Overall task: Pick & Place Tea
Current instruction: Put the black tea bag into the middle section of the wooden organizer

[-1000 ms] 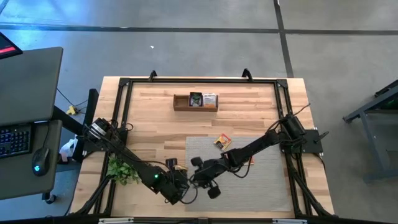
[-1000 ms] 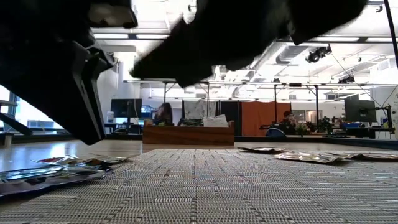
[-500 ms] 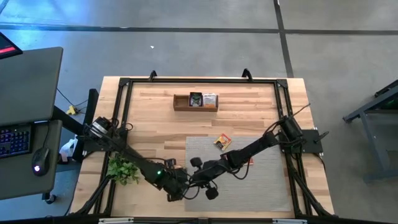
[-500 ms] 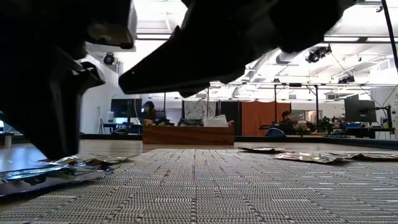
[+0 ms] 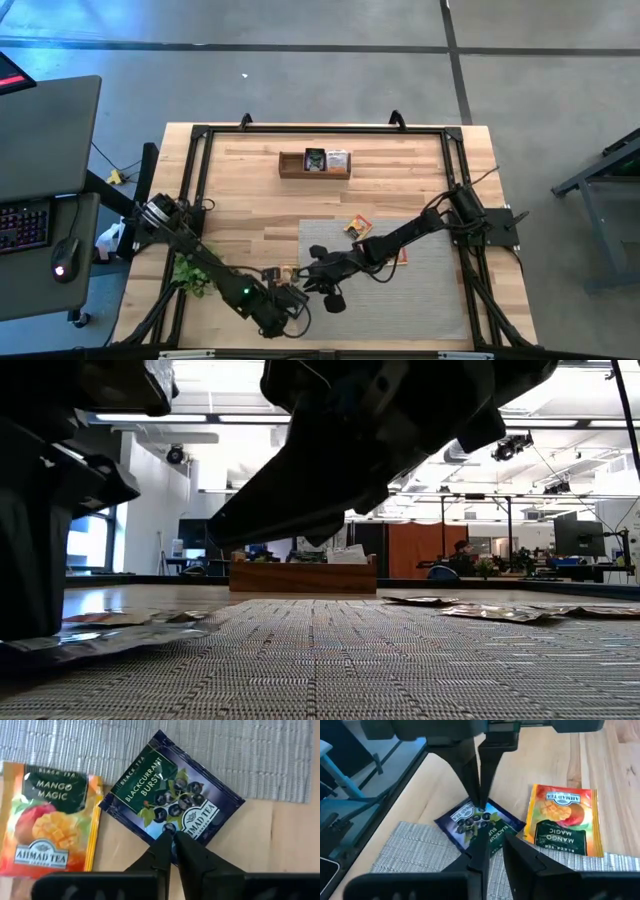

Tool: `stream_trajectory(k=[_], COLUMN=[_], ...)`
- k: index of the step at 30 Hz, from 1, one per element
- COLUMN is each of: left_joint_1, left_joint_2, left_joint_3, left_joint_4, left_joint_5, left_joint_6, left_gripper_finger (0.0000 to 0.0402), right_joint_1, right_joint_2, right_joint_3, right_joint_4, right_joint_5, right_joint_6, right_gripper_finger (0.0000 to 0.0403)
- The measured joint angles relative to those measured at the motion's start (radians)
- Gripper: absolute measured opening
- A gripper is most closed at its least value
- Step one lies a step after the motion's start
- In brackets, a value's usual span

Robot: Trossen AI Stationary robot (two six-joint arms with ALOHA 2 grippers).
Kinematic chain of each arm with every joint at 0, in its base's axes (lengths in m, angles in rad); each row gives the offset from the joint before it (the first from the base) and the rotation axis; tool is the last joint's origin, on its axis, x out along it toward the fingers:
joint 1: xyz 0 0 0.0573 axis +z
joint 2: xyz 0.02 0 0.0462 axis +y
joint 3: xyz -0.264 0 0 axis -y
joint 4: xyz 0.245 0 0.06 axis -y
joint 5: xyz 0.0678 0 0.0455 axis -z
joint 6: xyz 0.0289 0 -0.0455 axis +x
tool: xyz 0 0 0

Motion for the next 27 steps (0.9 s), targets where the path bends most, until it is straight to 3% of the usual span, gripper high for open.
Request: stream_trajectory(k=[12, 21, 27], left_joint_1=[0.11, 0.186, 0.183], left_joint_2=[0.001, 0.002, -0.003], left_joint_3=[-0.049, -0.05, -0.05], left_joint_4=[0.127, 0.126, 0.121], left_joint_5=[-0.082, -0.121, -0.186], left_joint_6=[0.024, 0.005, 0.004], left_gripper_finger=[0.0001, 0.0001, 0.0001], right_joint_1=[0.0, -0.001, -0.013], right_joint_2=[0.0, -0.082, -0.11], right_joint_3=[0.0, 0.0, 0.0], right_joint_4=[-0.05, -0.184, -0.274], right_joint_5=[0.01, 0.237, 0.259], right_joint_6=[0.0, 0.018, 0.036], right_gripper_finger=[0.0042, 0.0075, 0.0115])
